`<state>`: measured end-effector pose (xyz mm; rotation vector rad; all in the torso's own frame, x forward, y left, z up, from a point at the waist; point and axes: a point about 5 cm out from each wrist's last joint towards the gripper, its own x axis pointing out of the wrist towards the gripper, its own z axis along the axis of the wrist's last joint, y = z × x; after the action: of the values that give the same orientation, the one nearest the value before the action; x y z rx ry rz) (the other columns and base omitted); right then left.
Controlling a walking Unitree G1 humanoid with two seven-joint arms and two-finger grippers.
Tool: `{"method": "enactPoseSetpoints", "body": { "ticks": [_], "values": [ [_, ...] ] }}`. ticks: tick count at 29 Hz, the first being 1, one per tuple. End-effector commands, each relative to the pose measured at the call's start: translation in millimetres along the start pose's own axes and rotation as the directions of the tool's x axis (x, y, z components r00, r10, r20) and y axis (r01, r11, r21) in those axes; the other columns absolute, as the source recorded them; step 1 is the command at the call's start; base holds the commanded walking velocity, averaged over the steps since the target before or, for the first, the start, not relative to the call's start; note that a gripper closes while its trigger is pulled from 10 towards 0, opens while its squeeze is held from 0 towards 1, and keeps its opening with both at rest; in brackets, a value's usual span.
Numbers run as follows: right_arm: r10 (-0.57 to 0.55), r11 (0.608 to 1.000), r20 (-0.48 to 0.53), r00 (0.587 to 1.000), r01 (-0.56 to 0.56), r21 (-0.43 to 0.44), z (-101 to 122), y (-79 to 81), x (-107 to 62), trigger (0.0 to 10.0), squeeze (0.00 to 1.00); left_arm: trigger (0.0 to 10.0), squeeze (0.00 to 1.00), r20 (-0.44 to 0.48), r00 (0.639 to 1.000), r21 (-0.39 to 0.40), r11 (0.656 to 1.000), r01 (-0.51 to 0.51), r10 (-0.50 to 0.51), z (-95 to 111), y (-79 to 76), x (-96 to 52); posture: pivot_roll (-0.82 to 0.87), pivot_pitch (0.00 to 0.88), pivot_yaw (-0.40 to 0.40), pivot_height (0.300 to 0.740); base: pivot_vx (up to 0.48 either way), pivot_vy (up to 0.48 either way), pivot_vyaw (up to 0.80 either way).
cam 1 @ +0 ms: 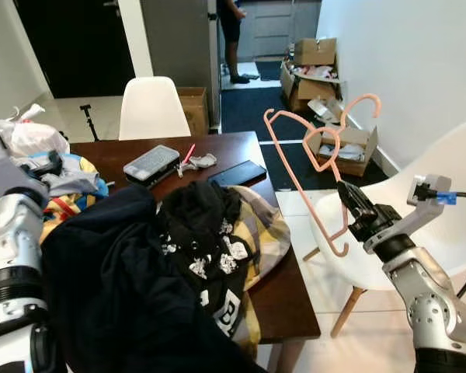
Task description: Hang hanger
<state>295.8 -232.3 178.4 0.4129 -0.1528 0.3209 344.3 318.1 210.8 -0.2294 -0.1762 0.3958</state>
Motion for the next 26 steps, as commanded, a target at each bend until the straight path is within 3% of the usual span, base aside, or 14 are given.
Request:
{"method": "enactPoseSetpoints", "body": {
  "ticks": [1, 6, 20, 26],
  "values": [
    [0.014, 1.0, -0.001, 1.0, -0.014, -0.001, -3, 4.7, 2.1, 10.0, 0.0, 10.0, 0.0, 0.002, 1.0, 0.015, 1.0, -0.017, 0.017, -1, 6.0, -2.1, -0.09, 0.0, 0.022, 0.71, 0.0, 0.48, 0.0],
    [0.016, 1.0, 0.001, 1.0, -0.016, 0.001, -3, 5.7, 4.4, 10.0, 0.0, 10.0, 0.0, 0.021, 1.0, -0.018, 1.0, 0.0, 0.0, 7, 1.9, -0.1, -0.08, 0.0, 0.022, 0.71, 0.0, 0.476, 0.0],
    [0.013, 1.0, 0.006, 1.0, -0.013, 0.003, -5, 7.9, 6.9, 10.0, 0.0, 10.0, 0.0, 0.067, 0.997, 0.005, 1.0, 0.024, -0.025, 23, -1.2, 3.7, -0.07, 0.0, 0.028, 0.71, 0.0, 0.448, 0.0],
    [0.018, 1.0, 0.013, 1.0, -0.018, 0.001, -4, 10.2, 8.7, 10.0, 0.0, 10.0, 0.0, 0.058, 0.994, 0.024, 0.996, 0.089, -0.09, 23, -8.5, 2.5, -0.08, 0.0, 0.031, 0.71, 0.0, -0.157, 0.0]
  ]
}}
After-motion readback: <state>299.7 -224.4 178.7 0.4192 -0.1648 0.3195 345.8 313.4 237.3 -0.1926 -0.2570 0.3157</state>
